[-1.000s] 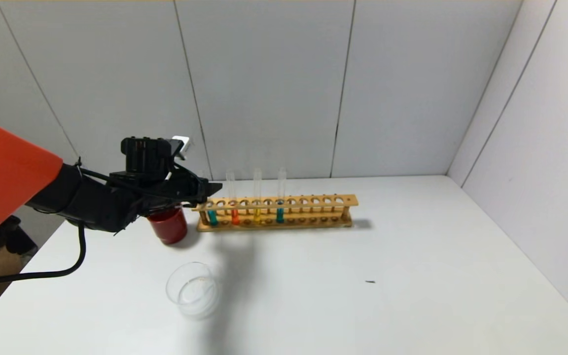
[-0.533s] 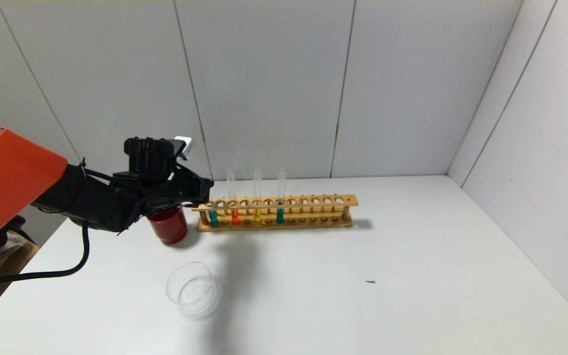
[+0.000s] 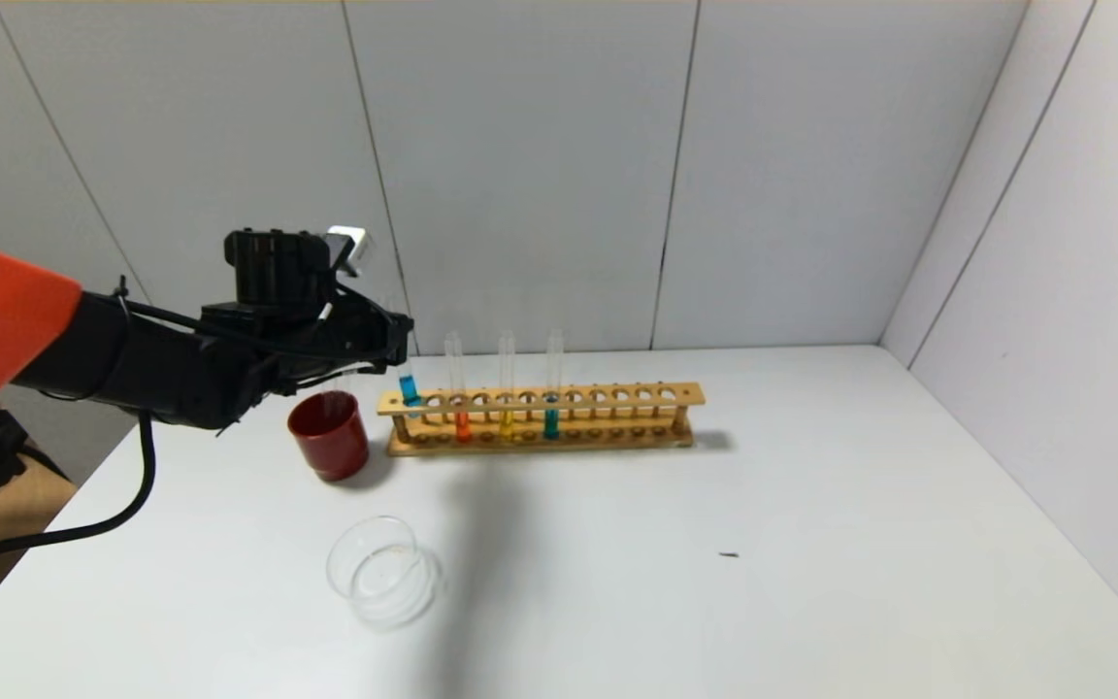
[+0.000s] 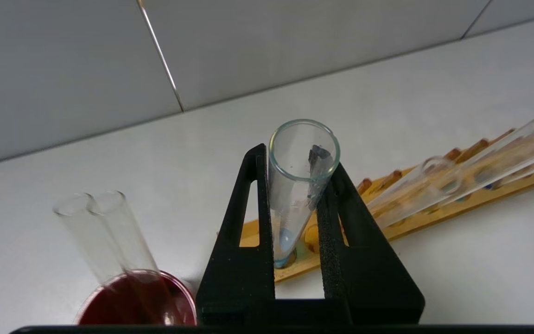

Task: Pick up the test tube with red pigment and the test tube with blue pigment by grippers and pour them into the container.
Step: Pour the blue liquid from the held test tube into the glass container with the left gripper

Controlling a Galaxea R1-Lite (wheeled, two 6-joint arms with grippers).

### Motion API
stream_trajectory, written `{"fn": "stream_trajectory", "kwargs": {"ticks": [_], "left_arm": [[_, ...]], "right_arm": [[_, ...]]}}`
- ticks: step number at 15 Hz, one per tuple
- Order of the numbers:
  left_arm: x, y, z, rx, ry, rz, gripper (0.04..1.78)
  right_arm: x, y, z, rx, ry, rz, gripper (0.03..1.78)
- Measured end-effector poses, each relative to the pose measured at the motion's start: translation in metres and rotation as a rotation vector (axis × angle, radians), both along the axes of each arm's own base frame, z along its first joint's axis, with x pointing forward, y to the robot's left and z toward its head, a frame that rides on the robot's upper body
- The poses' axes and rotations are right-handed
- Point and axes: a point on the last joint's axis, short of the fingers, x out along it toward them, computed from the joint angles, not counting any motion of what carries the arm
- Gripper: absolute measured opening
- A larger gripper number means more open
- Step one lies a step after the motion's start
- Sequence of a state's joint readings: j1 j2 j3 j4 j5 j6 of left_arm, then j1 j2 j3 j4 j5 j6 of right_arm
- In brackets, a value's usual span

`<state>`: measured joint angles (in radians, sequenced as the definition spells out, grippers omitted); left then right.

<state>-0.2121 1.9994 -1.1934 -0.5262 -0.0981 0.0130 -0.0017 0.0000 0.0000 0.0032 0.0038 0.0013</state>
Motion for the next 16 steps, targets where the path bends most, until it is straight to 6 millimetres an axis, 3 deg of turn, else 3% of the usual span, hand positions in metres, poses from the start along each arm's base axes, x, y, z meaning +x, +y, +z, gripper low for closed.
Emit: {"fn": "stream_trajectory", "kwargs": {"ticks": [4, 7, 9, 11, 14, 16], "left_arm": [[-0.02, 0.006, 0.059, -0.014, -0.094, 0.016, 0.32], [-0.049, 0.013, 0.091, -0.007, -0.11, 0.014, 0.32], [-0.072, 0.027, 0.094, 0.052, -0.053, 0.0, 0.32], [-0.092, 0.053, 0.087, 0.168, -0.03, -0.058, 0.32], [-0.112, 0.085, 0.082, 0.343, -0.115, -0.228, 0.32], [-0.123, 0.095, 0.082, 0.443, -0.193, -0.378, 0.32]], "right_arm": [[0.0, 0.0, 0.0, 0.0, 0.0, 0.0, 1.75], [0.0, 0.0, 0.0, 0.0, 0.0, 0.0, 1.75], [0.0, 0.0, 0.0, 0.0, 0.0, 0.0, 1.75], [0.0, 0.0, 0.0, 0.0, 0.0, 0.0, 1.75], [0.0, 0.0, 0.0, 0.0, 0.0, 0.0, 1.75], [0.0, 0.0, 0.0, 0.0, 0.0, 0.0, 1.75]]}}
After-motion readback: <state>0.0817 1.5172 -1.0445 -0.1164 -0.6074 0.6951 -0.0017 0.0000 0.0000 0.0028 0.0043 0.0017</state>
